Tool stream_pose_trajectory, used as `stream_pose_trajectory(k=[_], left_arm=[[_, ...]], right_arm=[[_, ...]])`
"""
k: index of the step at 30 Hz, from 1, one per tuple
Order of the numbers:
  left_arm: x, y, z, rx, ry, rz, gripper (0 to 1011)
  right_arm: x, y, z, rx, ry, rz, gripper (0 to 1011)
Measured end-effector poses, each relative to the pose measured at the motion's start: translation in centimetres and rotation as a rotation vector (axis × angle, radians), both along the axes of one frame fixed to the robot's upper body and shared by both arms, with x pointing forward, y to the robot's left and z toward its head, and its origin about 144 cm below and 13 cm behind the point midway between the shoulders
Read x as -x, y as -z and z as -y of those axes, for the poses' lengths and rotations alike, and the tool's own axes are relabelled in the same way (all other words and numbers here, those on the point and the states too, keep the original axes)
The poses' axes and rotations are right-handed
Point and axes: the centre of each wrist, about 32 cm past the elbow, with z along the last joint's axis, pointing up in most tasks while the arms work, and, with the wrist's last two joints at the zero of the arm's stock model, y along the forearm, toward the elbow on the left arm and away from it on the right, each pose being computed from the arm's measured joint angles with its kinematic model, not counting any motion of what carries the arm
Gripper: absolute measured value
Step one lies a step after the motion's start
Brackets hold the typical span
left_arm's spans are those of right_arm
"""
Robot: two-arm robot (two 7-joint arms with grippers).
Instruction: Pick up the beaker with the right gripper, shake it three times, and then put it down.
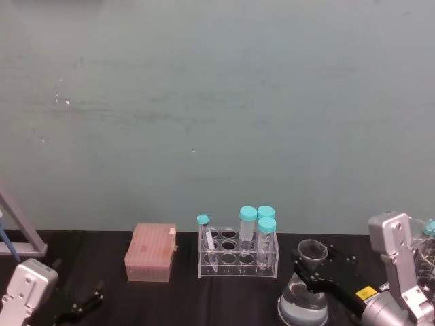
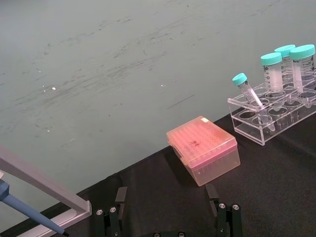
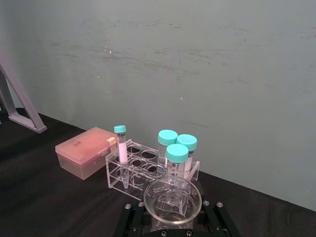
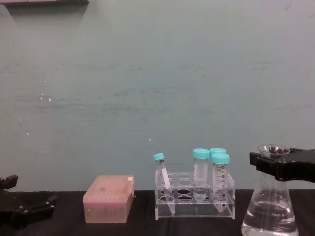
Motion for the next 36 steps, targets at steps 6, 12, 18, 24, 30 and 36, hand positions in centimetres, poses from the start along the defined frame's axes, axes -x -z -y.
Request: stream_pose_trajectory(k=[6, 12, 18, 24, 30, 36], left_arm=[[0.0, 0.0, 0.0, 0.000, 0.000, 0.000, 1000], [0.0, 0.0, 0.0, 0.000, 0.000, 0.000, 1000], [0.0, 0.0, 0.0, 0.000, 0.000, 0.000, 1000], [0.0, 0.0, 0.0, 0.000, 0.000, 0.000, 1000], [0.0, 0.0, 0.0, 0.000, 0.000, 0.000, 1000], [0.0, 0.0, 0.0, 0.000, 0.000, 0.000, 1000]], right_arm=[[0.0, 0.0, 0.1, -0.091, 0.010, -0.042, 478], [0.0, -0.2, 0.1, -0.347, 0.011, -0.150, 478], [0.1, -0.2, 0.4, -0.497, 0.020, -0.216, 478], [0.5, 0.1, 0.7, -0.692, 0.036, -0.284, 478], [1.0, 0.3, 0.7, -0.847, 0.036, -0.336, 478], [1.2, 0.4, 0.7, -0.971, 0.040, -0.394, 478]])
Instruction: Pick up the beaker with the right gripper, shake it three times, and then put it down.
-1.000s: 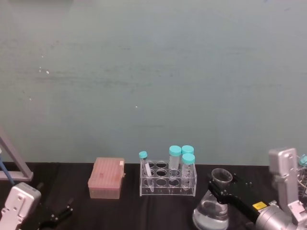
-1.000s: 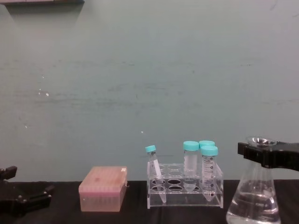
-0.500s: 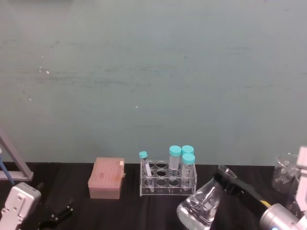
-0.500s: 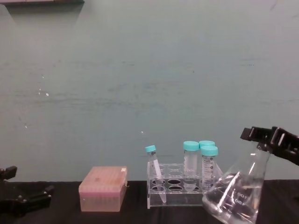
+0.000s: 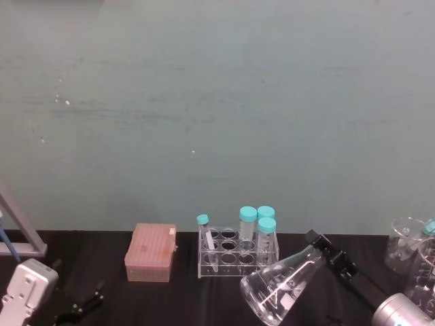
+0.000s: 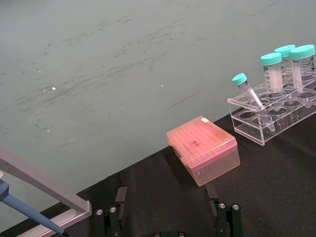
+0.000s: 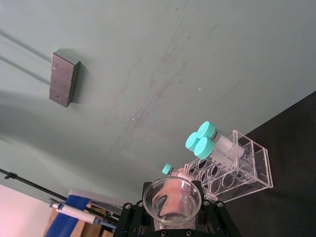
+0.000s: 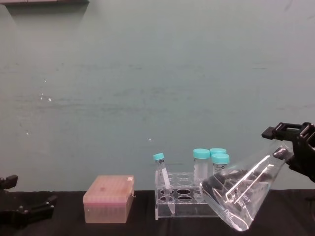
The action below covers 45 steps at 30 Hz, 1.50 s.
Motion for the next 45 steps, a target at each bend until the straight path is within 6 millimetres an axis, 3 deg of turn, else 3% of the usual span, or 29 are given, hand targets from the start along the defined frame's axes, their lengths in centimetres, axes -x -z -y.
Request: stream_pose_trajectory(k=[5, 10, 21, 26, 33, 45], left_arm=[[0.0, 0.0, 0.0, 0.000, 0.000, 0.000, 1000], [0.0, 0.0, 0.0, 0.000, 0.000, 0.000, 1000], [0.0, 0.0, 0.0, 0.000, 0.000, 0.000, 1000], [0.0, 0.0, 0.0, 0.000, 0.000, 0.000, 1000], [0.0, 0.0, 0.0, 0.000, 0.000, 0.000, 1000], [0.0, 0.0, 0.0, 0.000, 0.000, 0.000, 1000]], right_arm=[[0.0, 0.0, 0.0, 0.007, -0.002, 0.004, 478], [-0.2, -0.3, 0.2, 0.121, 0.000, 0.080, 478], [-1.1, -0.8, 1.4, 0.693, -0.031, 0.367, 478], [-1.3, -0.8, 2.1, 1.098, -0.058, 0.551, 478], [-1.3, -0.5, 2.4, 1.457, -0.025, 0.750, 478], [-1.5, 0.2, 2.6, 1.788, 0.014, 0.977, 478]])
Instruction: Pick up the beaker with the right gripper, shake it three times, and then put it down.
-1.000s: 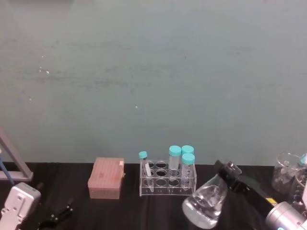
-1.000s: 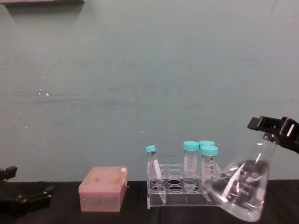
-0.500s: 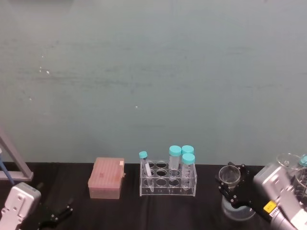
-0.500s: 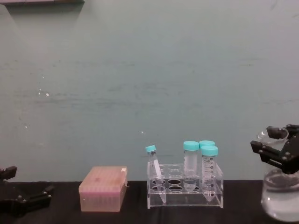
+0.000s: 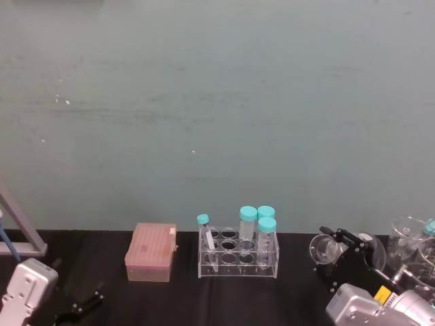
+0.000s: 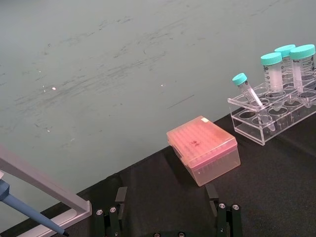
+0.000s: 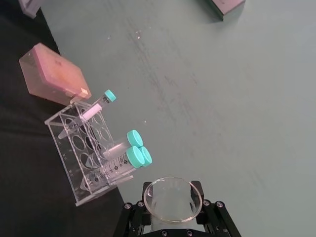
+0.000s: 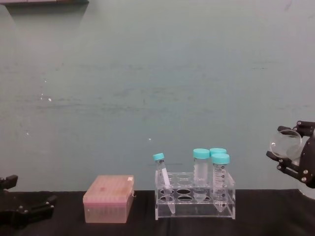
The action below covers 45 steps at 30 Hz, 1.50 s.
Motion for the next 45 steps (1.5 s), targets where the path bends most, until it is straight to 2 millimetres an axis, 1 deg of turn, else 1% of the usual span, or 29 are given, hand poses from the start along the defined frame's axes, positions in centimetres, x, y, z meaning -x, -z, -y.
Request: stream_pose_trajectory(k=[7, 14, 23, 27, 30, 31, 39, 45], left_arm=[[0.0, 0.0, 0.0, 0.000, 0.000, 0.000, 1000], [0.0, 0.0, 0.0, 0.000, 0.000, 0.000, 1000], [0.0, 0.0, 0.0, 0.000, 0.000, 0.000, 1000], [0.0, 0.0, 0.0, 0.000, 0.000, 0.000, 1000], [0.0, 0.0, 0.0, 0.000, 0.000, 0.000, 1000], [0.0, 0.0, 0.0, 0.000, 0.000, 0.000, 1000], [0.0, 0.0, 0.0, 0.000, 0.000, 0.000, 1000], [0.0, 0.0, 0.0, 0.000, 0.000, 0.000, 1000]], right_arm=[[0.0, 0.0, 0.0, 0.041, -0.007, 0.017, 478], [0.2, 0.0, -0.2, 0.000, -0.012, -0.017, 478], [0.4, -0.6, -1.0, -0.203, -0.040, -0.133, 478], [0.5, -1.1, -1.5, -0.354, -0.056, -0.221, 478], [0.6, -1.3, -1.7, -0.430, -0.057, -0.267, 478], [0.6, -1.5, -1.8, -0.481, -0.052, -0.297, 478], [0.7, -1.8, -2.3, -0.710, -0.004, -0.440, 478], [0.9, -1.8, -2.6, -0.762, 0.017, -0.492, 478]])
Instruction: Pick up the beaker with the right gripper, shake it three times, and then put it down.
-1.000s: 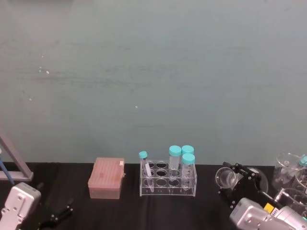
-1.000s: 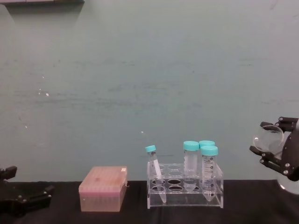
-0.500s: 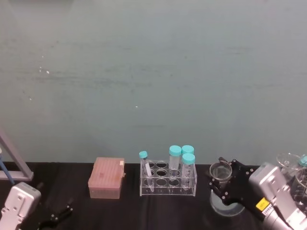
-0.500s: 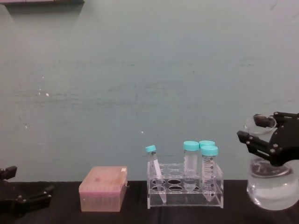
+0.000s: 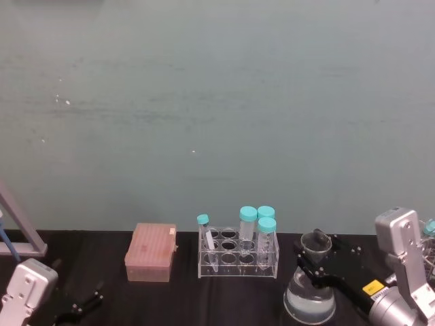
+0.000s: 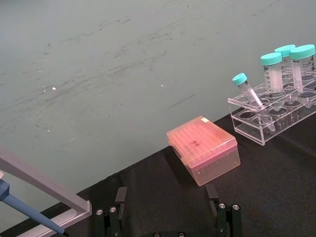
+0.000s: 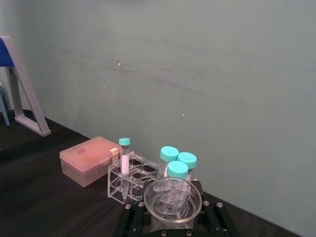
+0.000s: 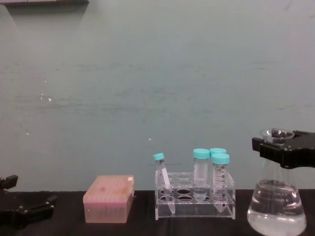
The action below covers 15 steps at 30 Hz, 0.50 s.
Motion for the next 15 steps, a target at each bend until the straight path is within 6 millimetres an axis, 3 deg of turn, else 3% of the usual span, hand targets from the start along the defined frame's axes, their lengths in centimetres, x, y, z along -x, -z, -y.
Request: stream_pose_trajectory(k=[15], left_arm=[[0.00, 0.00, 0.00, 0.000, 0.000, 0.000, 1000]], right_arm=[[0.14, 0.09, -0.38, -0.027, 0.015, -0.059, 478]])
